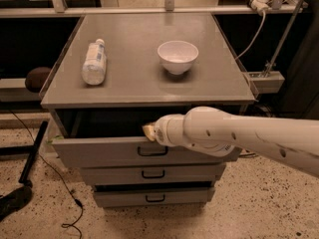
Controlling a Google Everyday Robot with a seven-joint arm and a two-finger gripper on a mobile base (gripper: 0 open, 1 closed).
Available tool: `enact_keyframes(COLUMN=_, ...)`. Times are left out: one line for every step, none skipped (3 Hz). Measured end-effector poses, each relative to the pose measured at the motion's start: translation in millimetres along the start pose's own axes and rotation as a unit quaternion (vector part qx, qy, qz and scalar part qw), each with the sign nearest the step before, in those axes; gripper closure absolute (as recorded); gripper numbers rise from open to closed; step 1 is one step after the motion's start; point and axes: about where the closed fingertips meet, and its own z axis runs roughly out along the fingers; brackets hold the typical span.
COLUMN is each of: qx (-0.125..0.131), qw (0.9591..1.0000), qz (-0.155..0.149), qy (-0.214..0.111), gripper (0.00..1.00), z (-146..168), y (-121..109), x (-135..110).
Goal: Open top drawer
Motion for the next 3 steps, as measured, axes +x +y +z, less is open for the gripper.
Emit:
enact_keyframes(qx=0.005, qw=0.9986, qz=-0.045, qy=0.028, gripper=1.0, z=-10, y=5, x=15)
enact_keyframes(qx=0.005, qw=0.9986, qz=-0.045, qy=0.028, gripper=1.0, z=-12, y=6, x=12)
enact_keyframes(qx=0.008, qw=0.9942, qz=-0.094, qy=0.053, gripper=1.0, z=-24, y=9, x=24)
